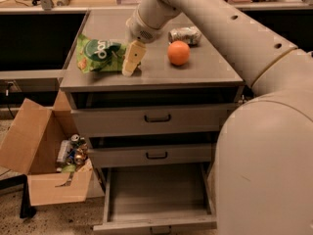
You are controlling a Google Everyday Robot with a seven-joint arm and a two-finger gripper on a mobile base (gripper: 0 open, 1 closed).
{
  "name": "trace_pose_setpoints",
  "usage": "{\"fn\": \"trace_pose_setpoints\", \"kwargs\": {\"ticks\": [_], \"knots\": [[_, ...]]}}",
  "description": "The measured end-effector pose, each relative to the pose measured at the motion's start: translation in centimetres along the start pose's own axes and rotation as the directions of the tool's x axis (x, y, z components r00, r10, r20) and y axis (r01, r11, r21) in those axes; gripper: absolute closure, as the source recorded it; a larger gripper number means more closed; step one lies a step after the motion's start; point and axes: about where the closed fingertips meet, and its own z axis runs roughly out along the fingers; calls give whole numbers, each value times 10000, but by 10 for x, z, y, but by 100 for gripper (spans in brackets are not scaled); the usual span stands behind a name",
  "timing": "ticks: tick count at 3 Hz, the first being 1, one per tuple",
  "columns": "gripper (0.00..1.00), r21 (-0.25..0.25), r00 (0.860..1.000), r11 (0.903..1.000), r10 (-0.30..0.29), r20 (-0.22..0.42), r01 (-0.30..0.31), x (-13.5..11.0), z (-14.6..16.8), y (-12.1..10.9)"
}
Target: Place green rice chip bag into bottom drawer
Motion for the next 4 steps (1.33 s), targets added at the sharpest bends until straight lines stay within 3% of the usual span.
{"fn": "trace_pose_setpoints", "kwargs": {"ticks": [1,2,3,4], "knots": [[16,-251,9998,9997,58,205,-53,-8,25,-1],[47,-548,9994,9982,260,239,-247,-6,44,2],[70,-672,9989,9969,421,198,-407,-1,49,5],[93,-167,9994,9995,268,228,-265,1,15,11]]}}
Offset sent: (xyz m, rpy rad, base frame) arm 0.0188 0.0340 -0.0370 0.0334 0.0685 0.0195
